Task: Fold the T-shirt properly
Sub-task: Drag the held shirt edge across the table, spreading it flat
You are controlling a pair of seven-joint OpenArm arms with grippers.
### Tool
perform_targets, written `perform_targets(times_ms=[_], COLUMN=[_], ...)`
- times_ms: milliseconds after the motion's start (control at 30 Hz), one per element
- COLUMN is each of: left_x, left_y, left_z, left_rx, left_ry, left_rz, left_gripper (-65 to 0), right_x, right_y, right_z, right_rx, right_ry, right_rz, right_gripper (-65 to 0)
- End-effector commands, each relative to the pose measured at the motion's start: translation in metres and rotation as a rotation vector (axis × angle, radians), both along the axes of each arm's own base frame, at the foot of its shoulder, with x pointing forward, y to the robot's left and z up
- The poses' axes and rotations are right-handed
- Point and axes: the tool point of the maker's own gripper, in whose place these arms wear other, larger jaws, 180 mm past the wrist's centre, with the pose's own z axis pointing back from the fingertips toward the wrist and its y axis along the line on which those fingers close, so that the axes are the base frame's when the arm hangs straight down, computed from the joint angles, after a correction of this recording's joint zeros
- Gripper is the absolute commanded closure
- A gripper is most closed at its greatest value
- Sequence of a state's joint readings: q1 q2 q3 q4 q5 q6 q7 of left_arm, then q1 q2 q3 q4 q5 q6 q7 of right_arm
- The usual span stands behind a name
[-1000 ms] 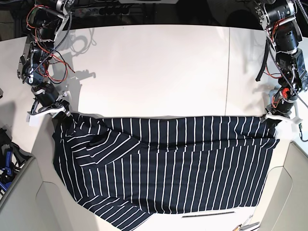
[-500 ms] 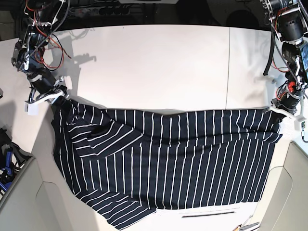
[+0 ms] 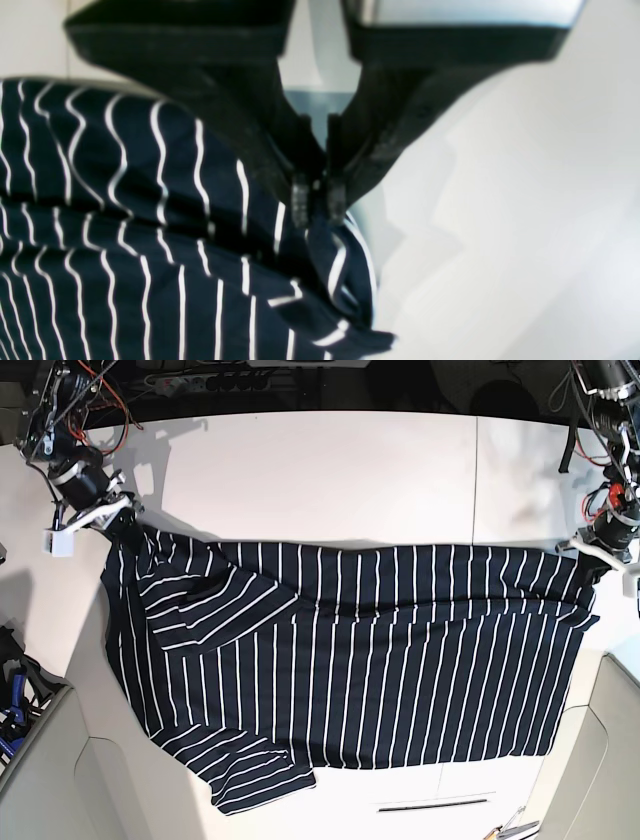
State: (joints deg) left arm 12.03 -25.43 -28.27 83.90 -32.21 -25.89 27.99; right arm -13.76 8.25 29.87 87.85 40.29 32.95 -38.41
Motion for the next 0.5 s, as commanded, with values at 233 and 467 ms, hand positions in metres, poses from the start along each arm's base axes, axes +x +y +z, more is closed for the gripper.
perform_targets(times_ms=[233, 467], left_x=[-0.032, -0.054], left_y=[-0.007, -0.008], left_z=[0.015, 0.033], left_rx=[0.054, 0.066], left_ry=[0.001, -0.043], left_rz=[-0.053, -0.005], left_gripper=[0.0, 0.0], right_x=[-0.028, -0.05], right_y=[0.003, -0.014], right_z=[0.006, 0.007], right_rx=[0.013, 0.013], right_ry=[0.017, 0.045], right_rz=[0.025, -0.017], right_gripper=[0.0, 0.0])
